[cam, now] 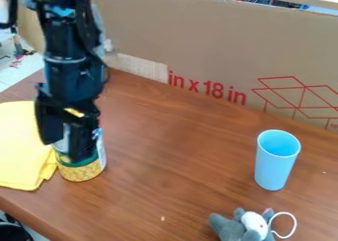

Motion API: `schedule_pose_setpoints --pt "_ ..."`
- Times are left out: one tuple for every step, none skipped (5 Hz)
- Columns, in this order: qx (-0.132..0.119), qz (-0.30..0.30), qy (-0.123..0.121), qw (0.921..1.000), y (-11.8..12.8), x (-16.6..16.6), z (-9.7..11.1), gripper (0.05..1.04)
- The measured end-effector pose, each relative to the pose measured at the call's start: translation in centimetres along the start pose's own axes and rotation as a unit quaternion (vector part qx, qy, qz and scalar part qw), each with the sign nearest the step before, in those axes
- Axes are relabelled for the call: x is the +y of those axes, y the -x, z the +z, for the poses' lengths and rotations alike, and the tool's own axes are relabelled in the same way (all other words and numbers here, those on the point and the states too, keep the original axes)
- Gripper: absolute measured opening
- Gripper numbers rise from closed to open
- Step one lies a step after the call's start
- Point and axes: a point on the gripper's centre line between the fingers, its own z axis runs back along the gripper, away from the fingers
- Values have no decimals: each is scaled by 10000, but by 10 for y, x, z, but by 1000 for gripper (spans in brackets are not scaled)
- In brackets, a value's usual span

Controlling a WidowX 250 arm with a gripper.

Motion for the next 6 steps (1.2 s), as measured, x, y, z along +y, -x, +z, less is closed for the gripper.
schedule_pose_setpoints --pt "402 49 -86 9991 11 5 -12 1004" --pt "834 245 -260 9959 11 14 -32 1004" --pt "1331 441 -438 9892 14 22 -51 1004" --pt "1617 412 -639 9839 9 29 -63 1004" --pt "1167 -351 -837 9890 -24 14 -58 1004" --pt "743 -1093 -813 9879 -60 -6 -48 1004"
